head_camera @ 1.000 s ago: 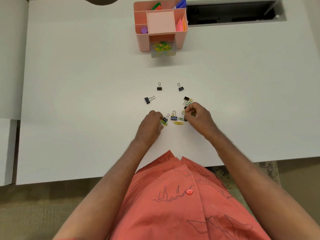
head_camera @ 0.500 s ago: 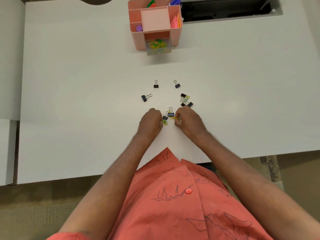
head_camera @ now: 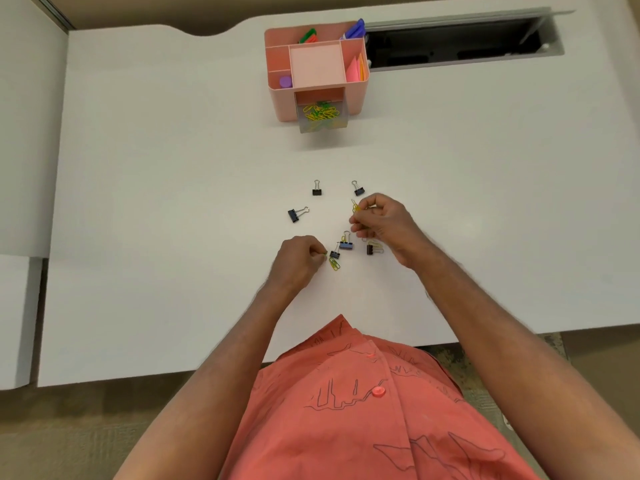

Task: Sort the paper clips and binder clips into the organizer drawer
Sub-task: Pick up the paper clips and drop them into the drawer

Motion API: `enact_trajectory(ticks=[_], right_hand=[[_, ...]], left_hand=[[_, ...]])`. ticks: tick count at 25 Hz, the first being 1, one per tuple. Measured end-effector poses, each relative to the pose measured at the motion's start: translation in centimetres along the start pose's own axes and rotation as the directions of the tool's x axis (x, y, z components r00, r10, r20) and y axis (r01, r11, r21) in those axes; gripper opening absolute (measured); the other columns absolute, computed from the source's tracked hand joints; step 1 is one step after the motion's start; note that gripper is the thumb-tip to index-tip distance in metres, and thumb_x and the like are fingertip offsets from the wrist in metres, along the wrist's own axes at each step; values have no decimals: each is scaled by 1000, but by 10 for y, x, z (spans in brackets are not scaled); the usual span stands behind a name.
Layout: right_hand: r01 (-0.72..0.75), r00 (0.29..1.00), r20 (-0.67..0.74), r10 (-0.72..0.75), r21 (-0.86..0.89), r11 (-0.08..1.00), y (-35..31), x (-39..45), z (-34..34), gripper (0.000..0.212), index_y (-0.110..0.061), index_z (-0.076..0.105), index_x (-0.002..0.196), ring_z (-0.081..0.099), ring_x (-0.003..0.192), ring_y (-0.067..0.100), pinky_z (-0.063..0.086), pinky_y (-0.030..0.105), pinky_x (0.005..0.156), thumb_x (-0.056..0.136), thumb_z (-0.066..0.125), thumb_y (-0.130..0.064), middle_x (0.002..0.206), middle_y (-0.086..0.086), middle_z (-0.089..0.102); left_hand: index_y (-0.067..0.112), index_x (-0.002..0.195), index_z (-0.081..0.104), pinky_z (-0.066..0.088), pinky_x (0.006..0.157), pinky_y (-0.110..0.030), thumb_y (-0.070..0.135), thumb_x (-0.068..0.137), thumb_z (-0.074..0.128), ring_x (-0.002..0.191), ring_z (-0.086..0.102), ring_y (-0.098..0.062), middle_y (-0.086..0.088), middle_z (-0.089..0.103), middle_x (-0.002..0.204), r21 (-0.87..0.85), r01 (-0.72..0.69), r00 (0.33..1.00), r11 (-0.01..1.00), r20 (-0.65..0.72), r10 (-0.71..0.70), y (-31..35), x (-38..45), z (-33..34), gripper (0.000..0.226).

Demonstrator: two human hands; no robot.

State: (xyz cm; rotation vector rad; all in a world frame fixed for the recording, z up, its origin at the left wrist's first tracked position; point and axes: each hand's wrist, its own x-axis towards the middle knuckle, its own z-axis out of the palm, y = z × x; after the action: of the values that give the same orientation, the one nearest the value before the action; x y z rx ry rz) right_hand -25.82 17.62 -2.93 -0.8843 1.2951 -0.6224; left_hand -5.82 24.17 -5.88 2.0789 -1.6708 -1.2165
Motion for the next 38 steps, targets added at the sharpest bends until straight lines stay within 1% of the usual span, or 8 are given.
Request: enact_trajectory(ticks=[6, 11, 14, 18, 23, 30, 34, 38], right_hand=[[266, 947, -57, -315, -407, 874, -101, 73, 13, 9, -15, 65, 96, 75, 86, 29, 63, 40, 79, 91, 68, -8, 92, 14, 75], [326, 838, 127, -531, -897, 300, -153, 136, 34, 14, -12, 66, 104, 65, 94, 29, 56, 43, 81, 93, 58, -8, 105, 10, 71], [297, 861, 191, -472, -941, 161, -156, 151, 39, 20, -8, 65, 104, 63, 94, 35, 56, 47, 81, 92, 50, -2, 108, 16, 69], [362, 840, 172, -514, -884, 295, -150, 156, 29, 19, -9, 66, 106, 65, 98, 29, 57, 41, 82, 95, 52, -2, 109, 12, 70], [436, 816, 71, -573, -727, 530, -143, 147, 16, 20, -8, 64, 111, 63, 108, 12, 55, 14, 85, 98, 50, -3, 113, 2, 69], [399, 812, -173, -558, -533, 746, -88, 90, 3, 18, -13, 68, 93, 72, 82, 13, 60, 31, 78, 90, 53, -2, 86, -1, 73], [291, 889, -135, -437, -569, 769, -30, 42, 0, 17, -23, 67, 94, 69, 85, 3, 56, 16, 75, 94, 61, -8, 94, -13, 71], [183, 918, -141, -371, -680, 710, 18, 1, -8, 15, -25, 65, 98, 63, 84, 7, 56, 28, 75, 95, 61, -11, 102, -13, 65]], left_hand=[[25, 82, 72, 53, 68, -25, 17, 85, 73, 68, 66, -8, 16, 67, 72, -199, -86, 969, 976, -244, 36, 29, 40, -67, 10], [23, 90, 72, 51, 70, -20, 19, 88, 70, 68, 60, 0, 13, 70, 87, -121, -223, 892, 967, -425, 152, 68, 92, -124, 5], [25, 95, 71, 53, 71, -27, 21, 90, 66, 78, 62, -7, 12, 70, 96, -31, -223, 885, 974, -426, 189, 84, 124, -141, 8], [29, 100, 71, 53, 73, -33, 24, 91, 62, 93, 66, -16, 10, 72, 102, 168, -126, 889, 978, -418, 187, 96, 161, -141, 14], [31, 113, 71, 51, 76, -33, 28, 94, 59, 100, 67, -21, 6, 73, 110, 341, -94, 893, 935, -385, 231, 103, 186, -127, 23], [32, 105, 66, 45, 72, -28, 31, 93, 59, 94, 64, -11, 14, 68, 106, 189, -264, 852, 946, -415, 321, 74, 131, -90, 14], [34, 105, 66, 51, 78, -31, 33, 93, 63, 79, 56, -2, 16, 68, 102, 120, -263, 929, 957, -236, 285, 37, 70, -45, 12], [32, 105, 62, 50, 71, -29, 38, 93, 65, 79, 53, -3, 15, 62, 97, 131, -195, 965, 972, -150, 214, 5, 12, -4, 14]])
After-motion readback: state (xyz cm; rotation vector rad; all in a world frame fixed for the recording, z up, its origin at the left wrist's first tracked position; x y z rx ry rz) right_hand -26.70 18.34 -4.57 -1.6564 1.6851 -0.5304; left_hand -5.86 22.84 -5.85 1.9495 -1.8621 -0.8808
